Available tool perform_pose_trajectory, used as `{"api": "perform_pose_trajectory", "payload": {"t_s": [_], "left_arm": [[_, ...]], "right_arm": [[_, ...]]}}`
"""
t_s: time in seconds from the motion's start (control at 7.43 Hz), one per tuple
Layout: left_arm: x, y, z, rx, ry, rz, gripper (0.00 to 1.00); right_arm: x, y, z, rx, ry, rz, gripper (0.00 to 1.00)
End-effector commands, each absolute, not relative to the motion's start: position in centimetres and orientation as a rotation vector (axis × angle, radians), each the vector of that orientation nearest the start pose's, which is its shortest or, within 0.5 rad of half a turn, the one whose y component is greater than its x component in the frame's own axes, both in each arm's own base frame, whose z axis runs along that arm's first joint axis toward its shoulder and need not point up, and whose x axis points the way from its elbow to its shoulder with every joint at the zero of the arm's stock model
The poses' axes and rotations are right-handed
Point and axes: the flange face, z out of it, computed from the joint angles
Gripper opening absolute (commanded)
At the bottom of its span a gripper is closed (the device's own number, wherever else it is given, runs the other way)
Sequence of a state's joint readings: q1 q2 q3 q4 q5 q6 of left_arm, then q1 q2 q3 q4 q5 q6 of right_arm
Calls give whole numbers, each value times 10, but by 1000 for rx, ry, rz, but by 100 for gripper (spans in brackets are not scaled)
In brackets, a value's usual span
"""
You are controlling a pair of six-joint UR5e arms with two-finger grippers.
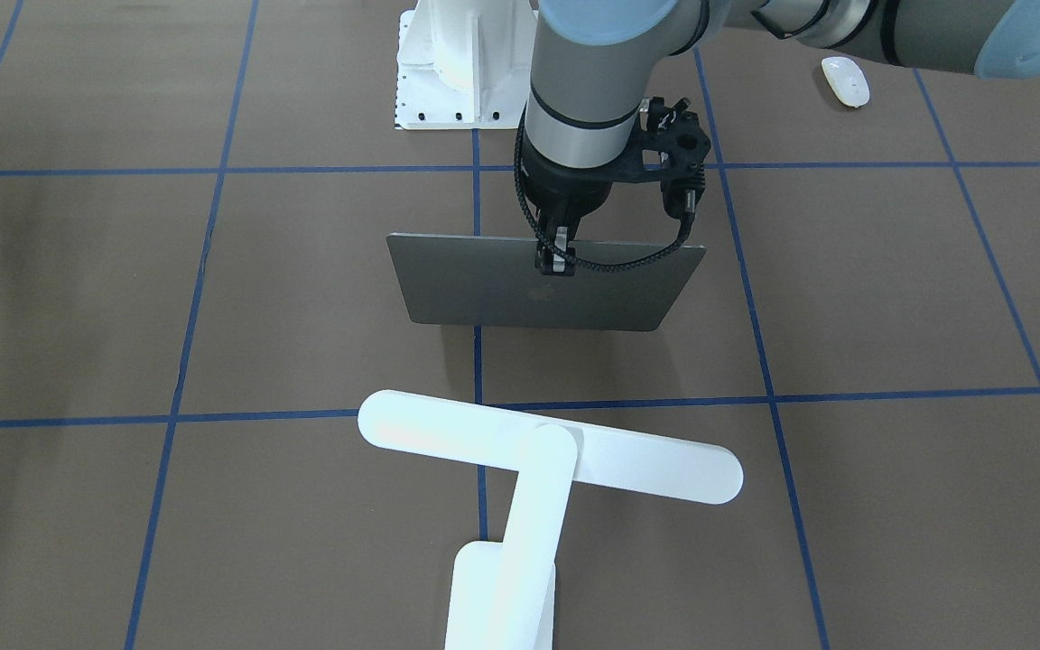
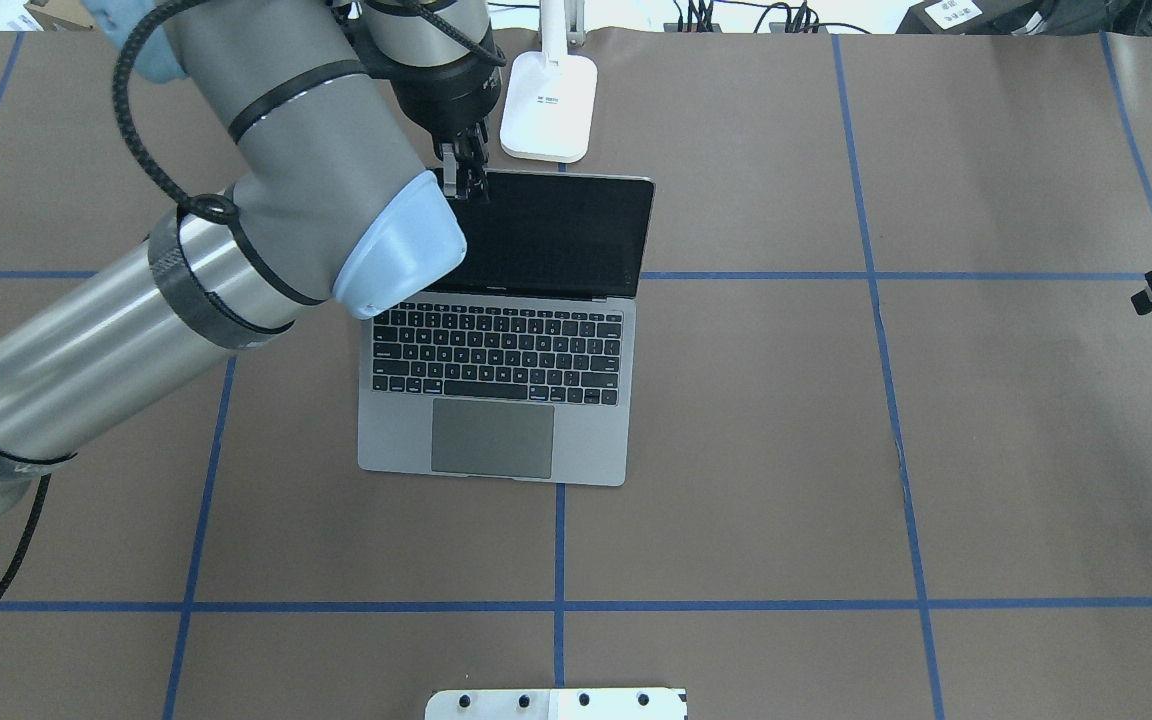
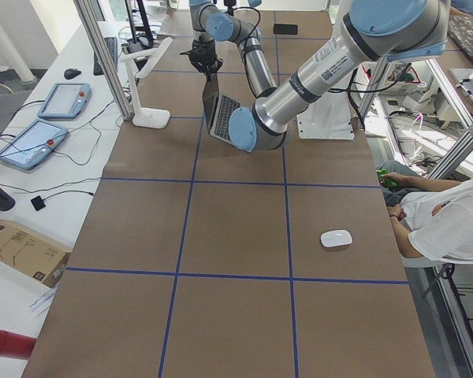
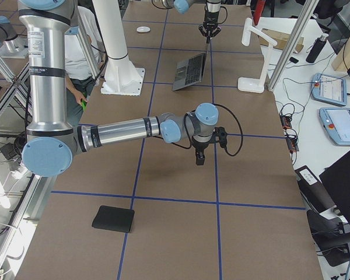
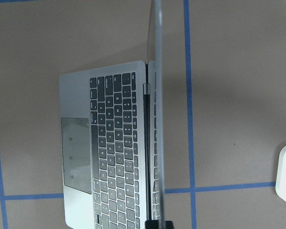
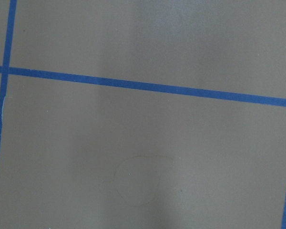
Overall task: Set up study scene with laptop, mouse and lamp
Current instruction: 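Lower the silver laptop onto the table in front of the lamp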
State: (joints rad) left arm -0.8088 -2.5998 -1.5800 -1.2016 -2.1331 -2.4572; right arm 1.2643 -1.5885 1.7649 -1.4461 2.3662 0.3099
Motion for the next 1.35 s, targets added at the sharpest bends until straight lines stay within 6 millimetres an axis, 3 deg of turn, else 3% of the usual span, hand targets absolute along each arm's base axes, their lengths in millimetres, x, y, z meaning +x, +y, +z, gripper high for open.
{"api": "perform_pose_trajectory", "payload": {"t_s": [0.0, 0.67, 1.21], "left_arm": [[445, -582, 54, -608, 702, -1382, 0], [467, -624, 79, -559, 728, -1421, 0], [458, -649, 91, -550, 744, -1449, 0]], "right_arm": [[-89, -490, 556, 31, -839, -115, 99], [-89, -489, 563, 19, -834, -109, 99], [-89, -488, 566, 14, -833, -107, 99]]}}
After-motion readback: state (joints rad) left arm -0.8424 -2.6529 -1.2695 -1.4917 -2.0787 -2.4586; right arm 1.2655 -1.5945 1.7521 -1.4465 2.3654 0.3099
